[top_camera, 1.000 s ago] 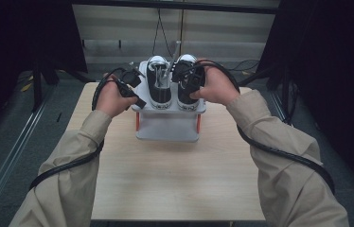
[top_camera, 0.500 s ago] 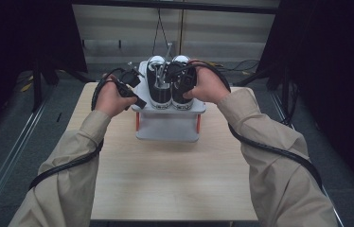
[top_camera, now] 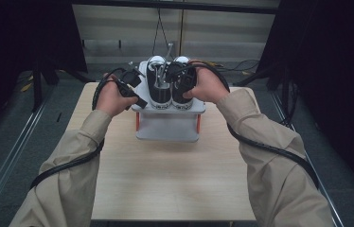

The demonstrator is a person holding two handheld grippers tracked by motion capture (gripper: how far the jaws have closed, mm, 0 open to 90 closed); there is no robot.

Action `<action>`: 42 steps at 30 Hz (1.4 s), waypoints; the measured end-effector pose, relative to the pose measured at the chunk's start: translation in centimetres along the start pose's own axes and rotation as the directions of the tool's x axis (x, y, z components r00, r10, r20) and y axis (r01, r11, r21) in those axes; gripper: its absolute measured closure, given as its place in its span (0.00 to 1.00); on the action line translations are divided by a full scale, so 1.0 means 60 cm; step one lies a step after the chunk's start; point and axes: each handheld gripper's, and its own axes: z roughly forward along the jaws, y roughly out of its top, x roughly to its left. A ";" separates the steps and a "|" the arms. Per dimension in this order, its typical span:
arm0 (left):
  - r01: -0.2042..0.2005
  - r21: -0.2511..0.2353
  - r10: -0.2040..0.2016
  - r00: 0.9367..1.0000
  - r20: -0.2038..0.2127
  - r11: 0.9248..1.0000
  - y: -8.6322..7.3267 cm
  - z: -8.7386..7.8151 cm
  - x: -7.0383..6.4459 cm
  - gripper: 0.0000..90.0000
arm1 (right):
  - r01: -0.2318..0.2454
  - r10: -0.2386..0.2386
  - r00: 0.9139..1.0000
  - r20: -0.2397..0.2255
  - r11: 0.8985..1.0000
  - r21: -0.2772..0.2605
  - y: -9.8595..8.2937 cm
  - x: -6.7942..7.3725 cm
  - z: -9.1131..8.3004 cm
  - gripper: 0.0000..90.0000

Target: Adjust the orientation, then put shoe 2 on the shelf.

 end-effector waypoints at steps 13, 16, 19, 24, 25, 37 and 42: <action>0.016 -0.011 -0.016 1.000 -0.004 1.000 -0.002 0.000 0.001 1.00 | 0.004 -0.004 1.000 0.000 1.000 -0.028 -0.007 -0.002 -0.001 0.77; 0.042 -0.012 -0.043 0.998 -0.042 0.999 -0.001 -0.001 0.001 0.80 | -0.053 0.054 0.998 0.020 0.997 -0.059 -0.009 -0.003 -0.010 0.63; 0.067 -0.029 -0.068 0.996 -0.056 0.997 -0.005 -0.008 0.001 0.62 | -0.127 0.128 0.992 0.004 0.986 -0.103 -0.014 0.000 -0.029 0.52; 0.057 -0.056 -0.062 0.993 -0.102 0.997 -0.015 -0.033 -0.016 0.39 | -0.158 0.161 0.987 0.004 0.971 -0.178 -0.035 0.014 -0.051 0.40; 0.059 -0.056 -0.065 0.993 -0.095 0.997 -0.018 -0.036 -0.019 0.35 | -0.175 0.181 0.983 0.012 0.963 -0.206 -0.043 0.020 -0.058 0.36; 0.072 -0.036 -0.075 0.993 -0.093 0.997 -0.068 -0.037 -0.039 0.25 | -0.251 0.251 0.968 -0.023 0.951 -0.180 -0.107 0.054 -0.058 0.35; 0.090 -0.016 -0.091 0.992 -0.083 0.996 -0.103 -0.016 -0.038 0.24 | -0.293 0.287 0.956 -0.057 0.936 -0.194 -0.141 0.072 -0.034 0.33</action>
